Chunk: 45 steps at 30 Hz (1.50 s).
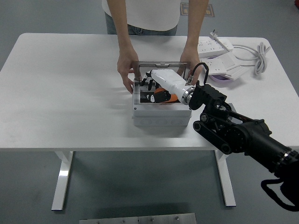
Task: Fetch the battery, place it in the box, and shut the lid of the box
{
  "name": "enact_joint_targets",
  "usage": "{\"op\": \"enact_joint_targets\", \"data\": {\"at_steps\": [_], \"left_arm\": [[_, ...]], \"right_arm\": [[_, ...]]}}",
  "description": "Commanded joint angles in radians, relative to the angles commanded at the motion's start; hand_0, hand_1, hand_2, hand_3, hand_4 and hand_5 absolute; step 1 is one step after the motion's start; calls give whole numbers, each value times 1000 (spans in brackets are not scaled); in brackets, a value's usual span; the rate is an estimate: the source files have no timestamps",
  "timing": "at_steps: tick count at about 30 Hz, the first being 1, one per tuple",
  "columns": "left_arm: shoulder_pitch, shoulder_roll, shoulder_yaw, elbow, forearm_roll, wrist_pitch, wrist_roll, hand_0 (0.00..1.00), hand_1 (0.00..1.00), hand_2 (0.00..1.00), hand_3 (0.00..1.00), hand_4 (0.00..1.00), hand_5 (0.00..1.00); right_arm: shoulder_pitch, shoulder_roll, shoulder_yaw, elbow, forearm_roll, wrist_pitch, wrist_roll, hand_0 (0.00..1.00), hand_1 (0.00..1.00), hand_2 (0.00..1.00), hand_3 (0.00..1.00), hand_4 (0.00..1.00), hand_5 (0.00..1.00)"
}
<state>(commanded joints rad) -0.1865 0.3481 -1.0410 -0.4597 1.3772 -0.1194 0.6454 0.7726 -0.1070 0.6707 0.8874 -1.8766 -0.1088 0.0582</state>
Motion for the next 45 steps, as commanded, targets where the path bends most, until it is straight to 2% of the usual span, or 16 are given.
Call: {"op": "enact_joint_targets", "data": {"at_steps": [6,7,17,24,25,30,31,36,37,45], "left_arm": [[2,0,-2,0,3,-1,0,632,698,573,541,500,2],[3,-1,-2,-1,4,-1,0,632,698,573,541,500,2],[11,-5,-8,-2,9,-3,0,632,698,573,541,500,2],[12,-4,-8,-3,6,-1,0,632,698,573,541,500,2],[12,-4,-9,-3,8,-2,0,632,698,573,541,500,2],[15,-5,-10,-4,8,-2,0,632,698,573,541,500,2],[15,-6,-10,-4,8,-2,0,632,698,573,541,500,2],[19,-7,-10,-5,5,0,0,632,698,573,541,500,2],[20,-7,-10,-5,4,1,0,632,698,573,541,500,2],[30,-10,-9,-8,-2,3,0,632,698,573,541,500,2]], "right_arm": [[-1,0,-1,1,1,0,-2,586,370,467,561,685,144],[-1,0,-1,3,2,1,-3,603,385,479,556,718,179],[-6,-6,6,22,51,-2,-9,608,399,484,556,723,176],[-5,-10,2,31,108,-24,-7,589,381,485,564,726,178],[-6,-11,2,31,117,-28,-9,393,336,465,564,728,187],[-8,-14,5,37,134,-33,-19,393,336,465,564,728,187],[-8,-15,6,41,134,-33,-24,127,263,339,435,630,226],[-7,-18,5,55,139,-19,-50,127,263,339,435,630,226],[-7,-19,5,58,140,-14,-56,84,245,320,401,549,174],[-1,-34,5,85,153,29,-100,78,242,323,411,543,151]]}}
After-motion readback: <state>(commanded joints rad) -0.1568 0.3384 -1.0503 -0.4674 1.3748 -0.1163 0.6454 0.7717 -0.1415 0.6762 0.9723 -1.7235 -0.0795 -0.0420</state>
